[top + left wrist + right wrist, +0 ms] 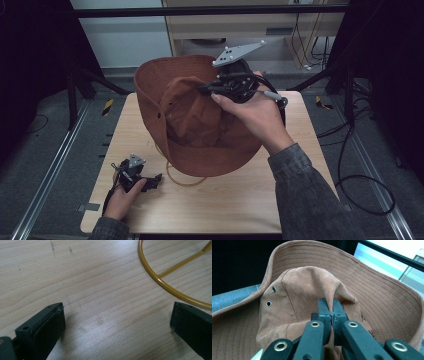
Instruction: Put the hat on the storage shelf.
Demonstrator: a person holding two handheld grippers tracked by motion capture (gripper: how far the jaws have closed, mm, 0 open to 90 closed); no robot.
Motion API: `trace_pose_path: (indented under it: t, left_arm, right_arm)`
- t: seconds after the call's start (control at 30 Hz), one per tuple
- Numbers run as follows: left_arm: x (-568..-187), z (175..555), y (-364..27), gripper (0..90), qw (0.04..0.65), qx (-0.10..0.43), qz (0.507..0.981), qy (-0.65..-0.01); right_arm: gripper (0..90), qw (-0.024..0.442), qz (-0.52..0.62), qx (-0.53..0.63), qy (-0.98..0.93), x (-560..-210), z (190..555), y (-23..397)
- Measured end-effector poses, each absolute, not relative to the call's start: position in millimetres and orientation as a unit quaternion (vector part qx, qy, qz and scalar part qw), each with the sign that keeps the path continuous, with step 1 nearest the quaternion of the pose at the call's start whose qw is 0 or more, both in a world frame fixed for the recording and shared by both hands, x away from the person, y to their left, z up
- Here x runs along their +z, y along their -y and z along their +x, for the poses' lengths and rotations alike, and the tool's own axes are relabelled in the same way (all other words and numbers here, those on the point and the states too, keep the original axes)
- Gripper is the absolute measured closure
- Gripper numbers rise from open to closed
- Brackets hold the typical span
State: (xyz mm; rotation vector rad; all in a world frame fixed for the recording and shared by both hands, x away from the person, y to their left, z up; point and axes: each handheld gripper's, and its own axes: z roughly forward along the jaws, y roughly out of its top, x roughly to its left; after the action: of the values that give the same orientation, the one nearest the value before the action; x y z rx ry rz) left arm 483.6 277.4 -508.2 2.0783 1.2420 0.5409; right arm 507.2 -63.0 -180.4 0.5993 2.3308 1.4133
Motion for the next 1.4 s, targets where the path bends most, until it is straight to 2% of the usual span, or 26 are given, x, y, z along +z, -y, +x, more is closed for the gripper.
trace_pose_path:
  t: [0.67, 1.4]
  left_arm:
    - [-508.2, 483.6, -277.3, 0.0, 0.325, 0.205, 0.793, -0.473]
    - [-508.1, 483.5, -277.3, 0.0, 0.324, 0.204, 0.794, -0.472]
  right_arm:
    - [89.1, 0.157, 0.194, 0.495, -0.832, -189.4, 510.4, 27.7]
    - [89.1, 0.143, 0.191, 0.490, -0.838, -203.1, 515.5, 12.3]
